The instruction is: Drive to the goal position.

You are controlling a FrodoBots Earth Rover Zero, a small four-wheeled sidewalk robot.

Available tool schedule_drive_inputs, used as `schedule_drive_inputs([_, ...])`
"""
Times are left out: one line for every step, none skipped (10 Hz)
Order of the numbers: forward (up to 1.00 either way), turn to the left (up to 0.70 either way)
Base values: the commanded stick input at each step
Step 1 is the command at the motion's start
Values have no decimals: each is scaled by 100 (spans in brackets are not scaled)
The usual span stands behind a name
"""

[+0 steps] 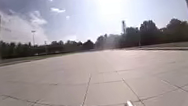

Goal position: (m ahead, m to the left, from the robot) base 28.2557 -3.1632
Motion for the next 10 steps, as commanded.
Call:
schedule_drive_inputs([70,0])
schedule_drive_inputs([70,0])
schedule_drive_inputs([70,0])
schedule_drive_inputs([70,0])
schedule_drive_inputs([70,0])
schedule_drive_inputs([70,0])
schedule_drive_inputs([70,0])
schedule_drive_inputs([70,0])
schedule_drive_inputs([70,0])
schedule_drive_inputs([70,7])
